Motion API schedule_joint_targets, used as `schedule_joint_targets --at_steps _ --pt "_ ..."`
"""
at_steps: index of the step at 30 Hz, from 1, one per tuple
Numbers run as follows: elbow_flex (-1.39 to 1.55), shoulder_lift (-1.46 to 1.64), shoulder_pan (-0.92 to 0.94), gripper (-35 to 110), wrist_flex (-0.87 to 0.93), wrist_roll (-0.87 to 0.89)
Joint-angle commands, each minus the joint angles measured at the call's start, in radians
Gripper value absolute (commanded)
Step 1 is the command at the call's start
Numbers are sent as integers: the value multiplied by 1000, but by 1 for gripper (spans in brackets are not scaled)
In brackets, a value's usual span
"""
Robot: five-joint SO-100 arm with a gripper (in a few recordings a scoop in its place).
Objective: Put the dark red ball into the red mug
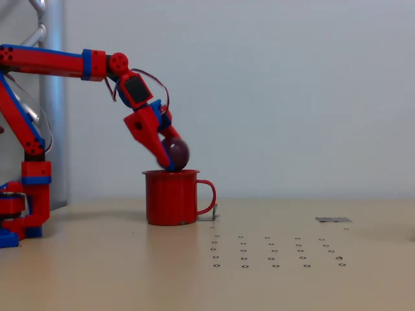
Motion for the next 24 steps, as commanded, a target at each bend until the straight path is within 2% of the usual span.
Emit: schedule_joint_targets --at_steps 1,7,14,24 --pt "-52 17 -32 22 51 15" --pt "-57 15 -60 22 80 44" --pt "-89 12 -54 32 75 46" --pt "-103 11 -41 38 28 -46"
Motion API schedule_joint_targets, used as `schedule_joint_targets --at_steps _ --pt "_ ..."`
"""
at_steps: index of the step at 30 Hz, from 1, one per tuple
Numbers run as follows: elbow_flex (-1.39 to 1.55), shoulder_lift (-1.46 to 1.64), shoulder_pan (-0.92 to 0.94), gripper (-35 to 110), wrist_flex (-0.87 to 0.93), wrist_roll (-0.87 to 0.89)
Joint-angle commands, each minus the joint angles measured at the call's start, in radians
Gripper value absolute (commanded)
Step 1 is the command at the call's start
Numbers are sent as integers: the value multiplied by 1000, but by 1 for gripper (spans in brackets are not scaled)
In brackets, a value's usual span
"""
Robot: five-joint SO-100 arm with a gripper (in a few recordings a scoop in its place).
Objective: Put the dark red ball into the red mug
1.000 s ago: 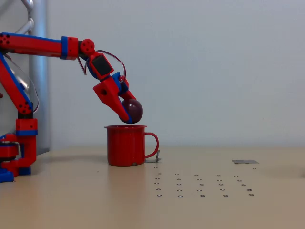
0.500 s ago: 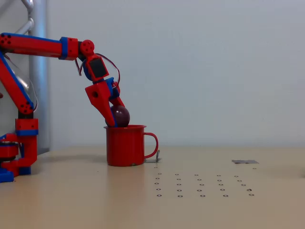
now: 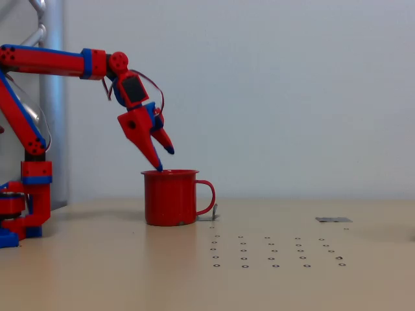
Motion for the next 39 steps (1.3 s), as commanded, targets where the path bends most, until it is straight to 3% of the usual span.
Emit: schedule_joint_targets --at_steps 1,8,13,19,25,29,35,39 --pt "-60 11 12 38 -43 -34" --pt "-137 31 41 34 -129 52" --pt "-229 117 95 14 -40 156" --pt "-285 196 239 4 115 279" --pt "-308 227 448 -2 256 252" --pt "-221 256 569 -2 196 316" --pt "110 397 756 -2 -115 394" --pt "307 515 827 -2 -169 522"
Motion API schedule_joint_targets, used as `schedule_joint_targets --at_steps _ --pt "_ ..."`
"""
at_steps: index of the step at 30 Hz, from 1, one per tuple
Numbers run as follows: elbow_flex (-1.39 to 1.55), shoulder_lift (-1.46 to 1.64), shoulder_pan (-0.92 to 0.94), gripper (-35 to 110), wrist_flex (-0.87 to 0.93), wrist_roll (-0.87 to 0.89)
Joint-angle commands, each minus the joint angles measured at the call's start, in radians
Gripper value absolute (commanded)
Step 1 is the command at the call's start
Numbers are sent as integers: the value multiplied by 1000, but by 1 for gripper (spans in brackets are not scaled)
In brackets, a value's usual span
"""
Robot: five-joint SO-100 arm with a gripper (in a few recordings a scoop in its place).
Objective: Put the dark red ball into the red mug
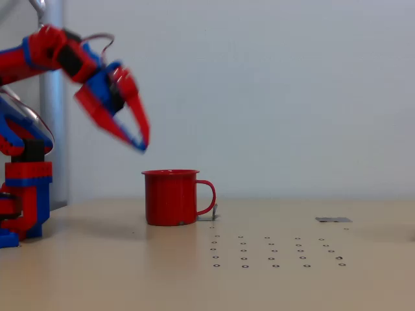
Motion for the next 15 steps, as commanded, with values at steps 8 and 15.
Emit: schedule_joint_targets --at_steps 8,15 --pt "324 371 11 -2 -26 318" --pt "594 850 -166 -2 301 431"
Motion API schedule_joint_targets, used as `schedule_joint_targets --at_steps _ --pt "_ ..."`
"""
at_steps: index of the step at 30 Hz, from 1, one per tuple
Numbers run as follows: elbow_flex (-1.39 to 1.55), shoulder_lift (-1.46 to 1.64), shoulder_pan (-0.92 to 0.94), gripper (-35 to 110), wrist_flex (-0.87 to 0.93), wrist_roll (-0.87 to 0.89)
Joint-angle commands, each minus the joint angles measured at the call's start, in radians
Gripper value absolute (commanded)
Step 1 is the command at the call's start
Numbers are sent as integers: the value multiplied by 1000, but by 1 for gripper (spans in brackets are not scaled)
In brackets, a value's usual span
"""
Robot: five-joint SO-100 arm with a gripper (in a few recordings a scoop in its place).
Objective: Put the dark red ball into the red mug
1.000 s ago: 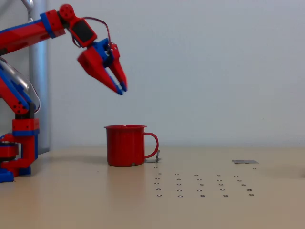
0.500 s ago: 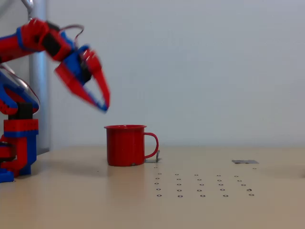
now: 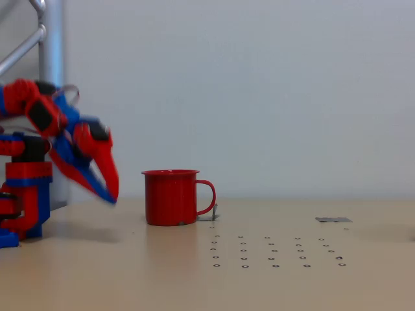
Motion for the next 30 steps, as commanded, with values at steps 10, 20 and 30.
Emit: schedule_joint_targets --at_steps 10,20,30 --pt "137 262 -14 -2 117 -107" --pt "207 262 -15 -2 109 -161" --pt "207 262 -29 -2 107 -186"
